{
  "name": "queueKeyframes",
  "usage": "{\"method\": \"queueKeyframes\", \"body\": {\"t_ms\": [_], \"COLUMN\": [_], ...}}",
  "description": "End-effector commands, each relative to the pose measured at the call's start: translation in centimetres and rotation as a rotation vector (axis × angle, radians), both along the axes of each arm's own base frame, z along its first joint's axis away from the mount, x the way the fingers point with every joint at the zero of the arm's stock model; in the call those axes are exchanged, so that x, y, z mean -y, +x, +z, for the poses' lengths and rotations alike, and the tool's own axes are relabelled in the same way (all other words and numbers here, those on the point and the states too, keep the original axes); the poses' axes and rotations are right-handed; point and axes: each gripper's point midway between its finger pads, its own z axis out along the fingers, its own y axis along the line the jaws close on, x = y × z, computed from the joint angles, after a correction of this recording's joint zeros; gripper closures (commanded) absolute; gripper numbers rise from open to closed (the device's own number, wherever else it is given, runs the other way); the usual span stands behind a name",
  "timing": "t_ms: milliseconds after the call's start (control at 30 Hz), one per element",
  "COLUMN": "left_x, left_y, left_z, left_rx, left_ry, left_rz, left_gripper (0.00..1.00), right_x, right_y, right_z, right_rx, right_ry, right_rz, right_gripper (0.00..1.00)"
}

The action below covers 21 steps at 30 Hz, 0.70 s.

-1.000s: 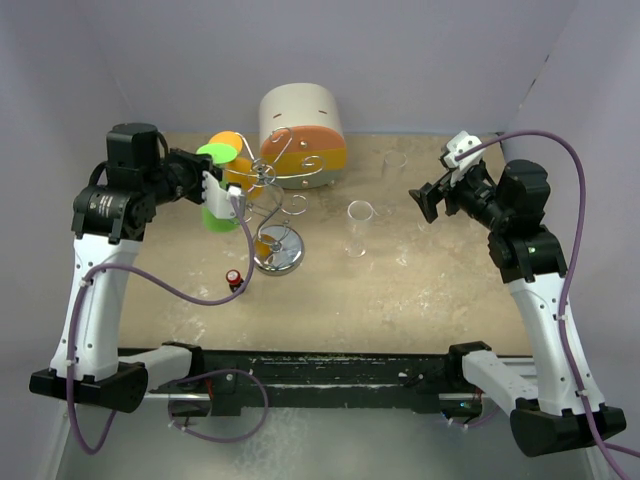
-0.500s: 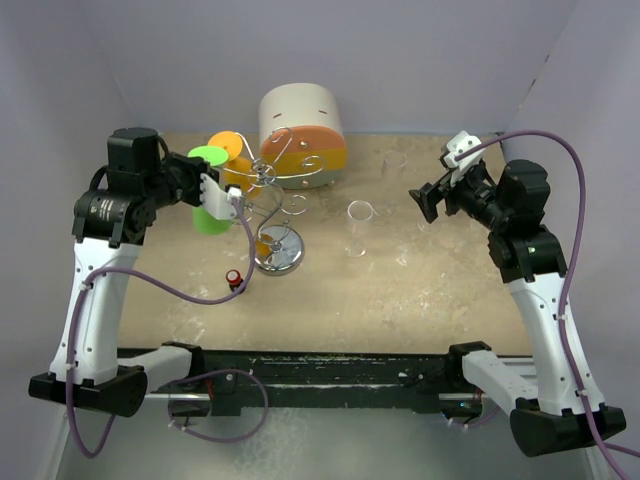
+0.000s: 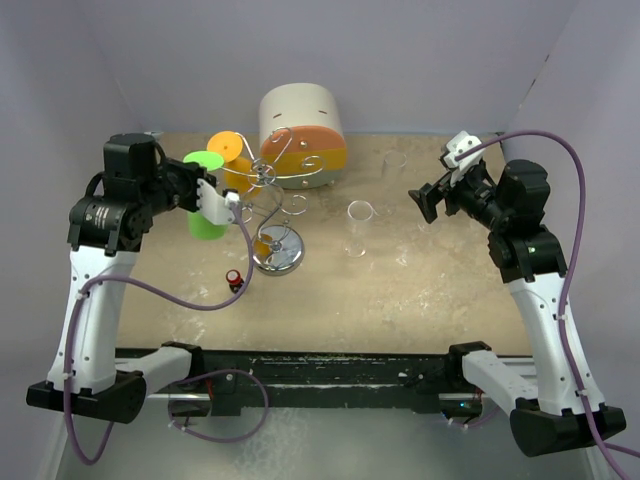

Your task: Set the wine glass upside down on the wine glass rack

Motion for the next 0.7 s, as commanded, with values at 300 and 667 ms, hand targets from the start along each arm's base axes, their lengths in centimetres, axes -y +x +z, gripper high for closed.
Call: {"method": "queueKeyframes", "body": {"t_ms": [300, 667], "left_x": [1.1, 2.2], "left_y": [-2.0, -2.1], "left_z": [0.4, -0.5], "left_rx": [-0.006, -0.042], "left_ry": [-0.038, -0.071], "left_rz": [-0.054, -0.107], "left_gripper": [1.0, 0.97], "right_x": [-0.1, 0.3], "right_y": [0.2, 0.5], "right_z": [0.6, 0.5], "right_rx": [0.016, 0.015], "right_ry": [0.007, 0.003], "right_rz": [0.01, -0.014], "right_gripper": [0.04, 0.0]}}
